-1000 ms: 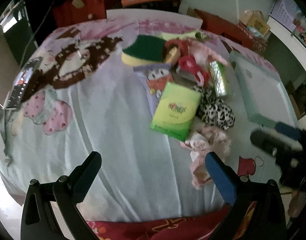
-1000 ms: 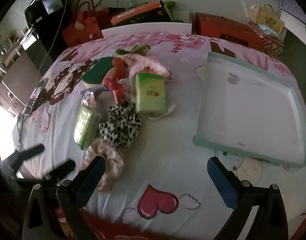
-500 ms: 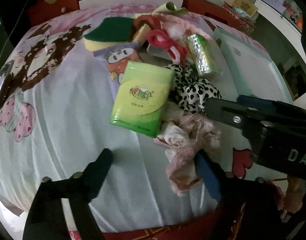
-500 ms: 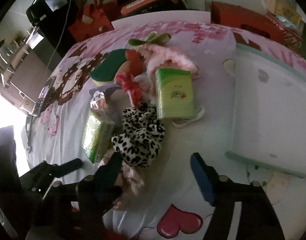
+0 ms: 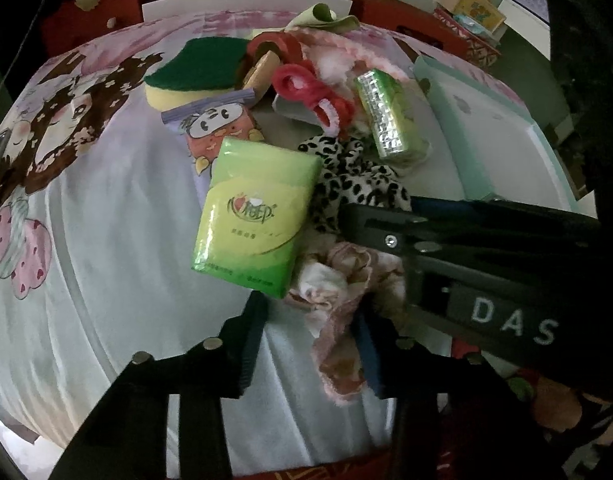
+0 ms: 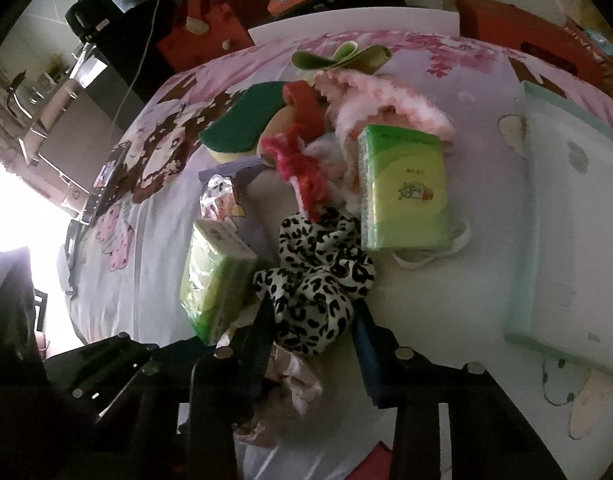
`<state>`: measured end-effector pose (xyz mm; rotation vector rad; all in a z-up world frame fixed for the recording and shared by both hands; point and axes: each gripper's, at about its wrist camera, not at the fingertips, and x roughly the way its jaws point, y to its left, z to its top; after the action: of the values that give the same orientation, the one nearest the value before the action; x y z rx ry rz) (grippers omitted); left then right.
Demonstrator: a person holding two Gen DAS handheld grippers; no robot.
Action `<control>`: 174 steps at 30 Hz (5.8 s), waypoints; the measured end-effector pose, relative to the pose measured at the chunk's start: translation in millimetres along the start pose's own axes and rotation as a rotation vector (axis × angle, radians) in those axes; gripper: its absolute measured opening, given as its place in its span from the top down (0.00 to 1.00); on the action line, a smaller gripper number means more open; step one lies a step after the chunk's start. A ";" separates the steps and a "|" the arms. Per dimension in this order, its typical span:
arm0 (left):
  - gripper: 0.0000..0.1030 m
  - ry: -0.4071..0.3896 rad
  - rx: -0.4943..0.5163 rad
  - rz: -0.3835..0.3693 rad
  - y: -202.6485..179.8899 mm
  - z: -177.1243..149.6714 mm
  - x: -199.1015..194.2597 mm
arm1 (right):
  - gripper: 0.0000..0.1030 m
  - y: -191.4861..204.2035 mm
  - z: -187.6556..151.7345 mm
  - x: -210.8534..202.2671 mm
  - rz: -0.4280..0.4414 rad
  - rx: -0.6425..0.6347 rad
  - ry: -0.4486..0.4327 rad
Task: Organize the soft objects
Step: 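Close the left gripper on the pink scrunchie while the right closes on the leopard scrunchie, then carry the pink scrunchie with the left gripper while the right carries the leopard scrunchie to the tray, then open both grippers to release the scrunchies in the tray and withdraw, then grasp the green tissue pack with the left gripper while the right grasps the slim green pack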
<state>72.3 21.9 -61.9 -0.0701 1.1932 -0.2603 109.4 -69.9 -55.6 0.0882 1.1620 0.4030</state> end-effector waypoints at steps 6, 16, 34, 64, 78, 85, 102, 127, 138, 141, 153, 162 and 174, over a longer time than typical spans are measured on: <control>0.75 0.000 0.001 -0.014 -2.8 7.9 5.5 | 0.71 -3.2 1.7 1.9 0.030 0.015 0.004; 0.88 0.001 -0.006 -0.029 0.1 -2.7 -3.1 | 0.82 -4.7 -4.6 -16.2 0.031 0.039 -0.018; 0.90 -0.061 -0.044 -0.066 2.1 -25.4 -47.4 | 0.83 -4.3 -25.3 -83.4 0.023 0.059 -0.121; 0.90 -0.220 0.058 -0.032 -74.4 21.8 -107.2 | 0.83 -93.1 -47.3 -173.3 -0.026 0.190 -0.278; 0.90 -0.224 0.186 -0.062 -159.5 63.8 -85.2 | 0.83 -206.6 -59.6 -193.6 -0.077 0.337 -0.315; 0.90 -0.224 0.238 -0.082 -196.7 89.5 -66.9 | 0.83 -261.7 -58.7 -195.0 -0.116 0.390 -0.317; 0.89 -0.153 0.235 -0.045 -223.9 152.9 8.6 | 0.83 -310.5 -5.1 -159.7 -0.163 0.349 -0.265; 0.08 -0.135 0.146 0.048 -175.6 159.2 -6.9 | 0.22 -279.6 -3.3 -166.5 -0.312 0.320 -0.123; 0.03 -0.167 0.079 0.091 -123.4 118.4 -58.1 | 0.00 -202.2 -16.8 -188.8 -0.334 0.246 -0.139; 0.03 -0.184 0.063 0.089 -107.7 108.7 -71.7 | 0.00 -181.8 -17.2 -190.8 -0.329 0.242 -0.151; 0.03 -0.236 -0.084 0.114 -5.3 63.4 -116.9 | 0.00 -77.4 -10.2 -165.6 -0.301 0.144 -0.148; 0.03 -0.229 -0.166 0.121 61.3 33.7 -121.6 | 0.00 -15.0 2.6 -127.7 -0.259 0.076 -0.124; 0.03 -0.219 -0.145 0.120 67.9 19.3 -96.3 | 0.00 7.1 25.2 -86.5 -0.215 0.034 -0.080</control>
<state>68.2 108.8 19.9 -0.1490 0.9925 -0.0581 101.4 -90.4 32.1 0.0081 1.0874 0.1879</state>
